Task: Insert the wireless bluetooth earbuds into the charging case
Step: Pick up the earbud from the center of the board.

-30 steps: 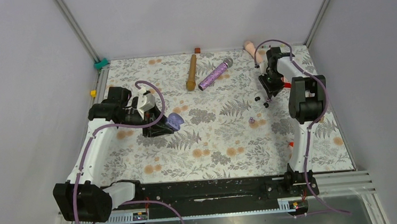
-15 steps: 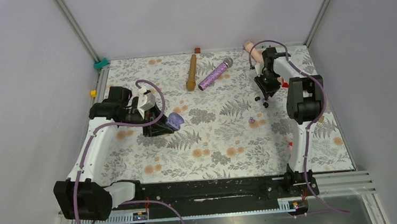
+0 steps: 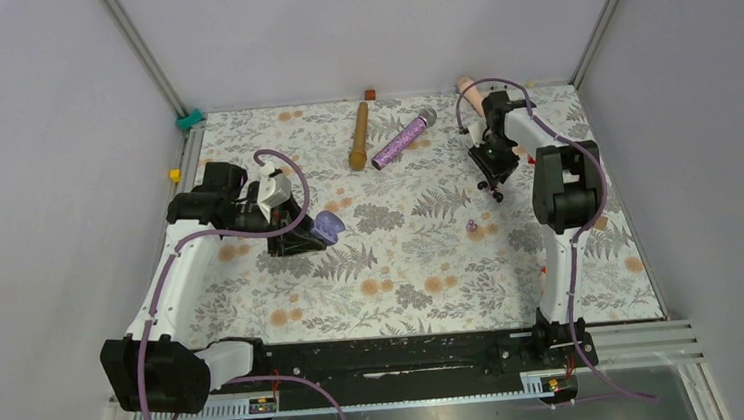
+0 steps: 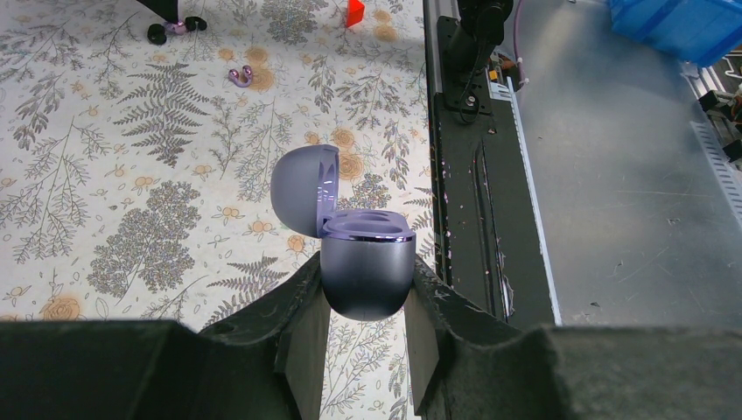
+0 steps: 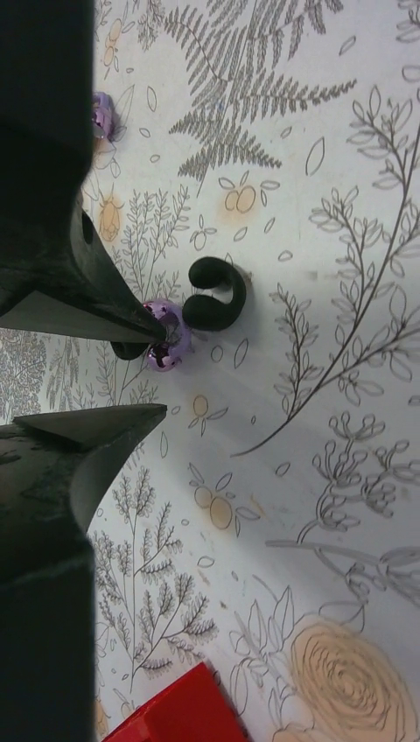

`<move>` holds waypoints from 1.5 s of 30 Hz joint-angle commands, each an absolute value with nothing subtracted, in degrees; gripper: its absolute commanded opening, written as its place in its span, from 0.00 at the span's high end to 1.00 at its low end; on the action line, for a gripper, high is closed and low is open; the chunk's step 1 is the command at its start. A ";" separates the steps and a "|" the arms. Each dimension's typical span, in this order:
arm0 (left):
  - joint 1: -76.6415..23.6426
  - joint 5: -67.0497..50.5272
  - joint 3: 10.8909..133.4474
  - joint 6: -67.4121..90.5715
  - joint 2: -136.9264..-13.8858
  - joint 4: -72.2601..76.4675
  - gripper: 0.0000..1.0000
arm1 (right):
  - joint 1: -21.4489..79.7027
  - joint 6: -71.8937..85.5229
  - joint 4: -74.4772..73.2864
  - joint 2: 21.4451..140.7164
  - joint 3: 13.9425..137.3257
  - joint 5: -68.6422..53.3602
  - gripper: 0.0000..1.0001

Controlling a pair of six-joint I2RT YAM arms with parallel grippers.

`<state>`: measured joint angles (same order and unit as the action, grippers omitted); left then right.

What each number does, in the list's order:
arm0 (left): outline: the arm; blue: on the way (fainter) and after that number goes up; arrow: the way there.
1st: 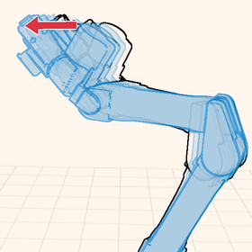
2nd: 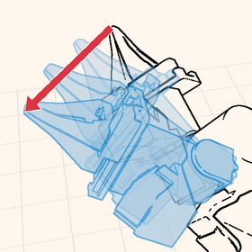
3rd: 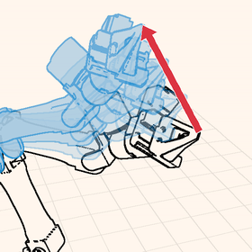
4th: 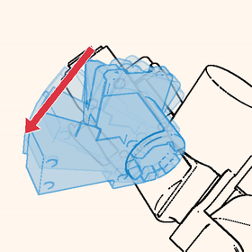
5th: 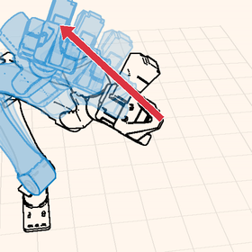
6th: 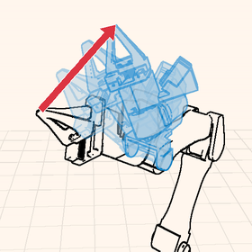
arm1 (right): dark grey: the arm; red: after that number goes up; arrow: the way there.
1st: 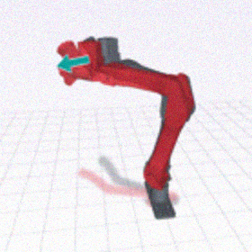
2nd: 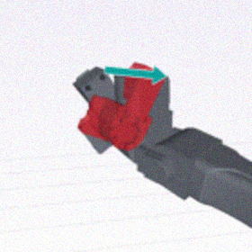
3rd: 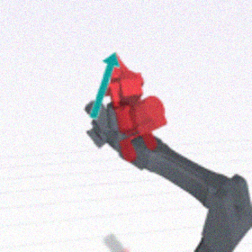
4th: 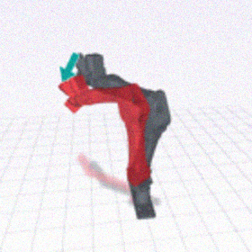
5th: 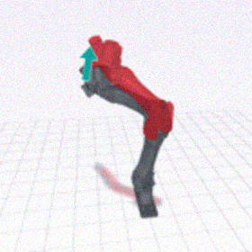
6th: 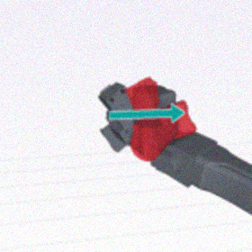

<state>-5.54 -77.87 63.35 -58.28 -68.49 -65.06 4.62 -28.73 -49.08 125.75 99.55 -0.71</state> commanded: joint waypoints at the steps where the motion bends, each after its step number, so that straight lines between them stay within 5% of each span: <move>1: -5.27 -81.42 64.23 -60.23 -68.60 -65.12 0.99 | 5.98 -30.49 -50.67 124.00 99.02 -1.96 0.60; 27: -5.27 -81.82 64.15 -60.49 -68.38 -65.10 0.99 | 11.36 -30.69 -55.04 122.93 98.77 -5.04 0.59; 45: -5.27 -81.78 64.11 -60.53 -68.55 -65.12 0.98 | 13.26 -36.94 -50.80 117.83 90.15 4.21 0.48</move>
<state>-5.54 -78.26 63.35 -58.67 -68.51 -65.06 13.13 -34.17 -52.03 120.68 92.51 0.91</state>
